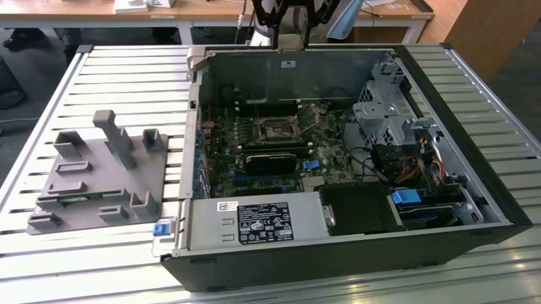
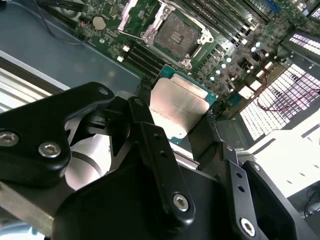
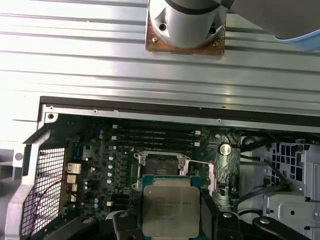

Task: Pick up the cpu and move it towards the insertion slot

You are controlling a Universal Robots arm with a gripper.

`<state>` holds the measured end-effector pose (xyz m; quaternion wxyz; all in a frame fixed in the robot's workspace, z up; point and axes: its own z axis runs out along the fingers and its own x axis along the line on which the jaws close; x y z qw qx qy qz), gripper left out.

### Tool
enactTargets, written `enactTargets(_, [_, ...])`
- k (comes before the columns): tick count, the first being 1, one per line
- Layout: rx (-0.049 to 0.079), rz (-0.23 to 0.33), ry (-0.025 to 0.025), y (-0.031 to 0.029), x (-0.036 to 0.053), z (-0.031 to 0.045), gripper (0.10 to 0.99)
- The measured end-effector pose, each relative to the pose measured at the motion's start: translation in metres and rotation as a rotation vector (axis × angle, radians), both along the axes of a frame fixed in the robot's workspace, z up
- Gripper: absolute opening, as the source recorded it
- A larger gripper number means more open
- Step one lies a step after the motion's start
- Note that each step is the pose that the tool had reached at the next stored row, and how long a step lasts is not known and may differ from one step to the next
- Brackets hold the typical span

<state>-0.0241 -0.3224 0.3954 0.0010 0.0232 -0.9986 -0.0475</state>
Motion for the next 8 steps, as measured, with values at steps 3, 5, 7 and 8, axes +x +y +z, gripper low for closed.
enactTargets(3, [0.000, -0.003, -0.0001, 0.0001, 0.0022, -0.0004, 0.545])
enactTargets(5, [0.000, -0.003, -0.0001, 0.0002, 0.0024, -0.0004, 0.545])
enactTargets(7, [0.000, -0.003, -0.0001, 0.0002, 0.0024, -0.0004, 0.545])
enactTargets(8, [0.000, -0.003, -0.0001, 0.0002, 0.0024, -0.0004, 0.545])
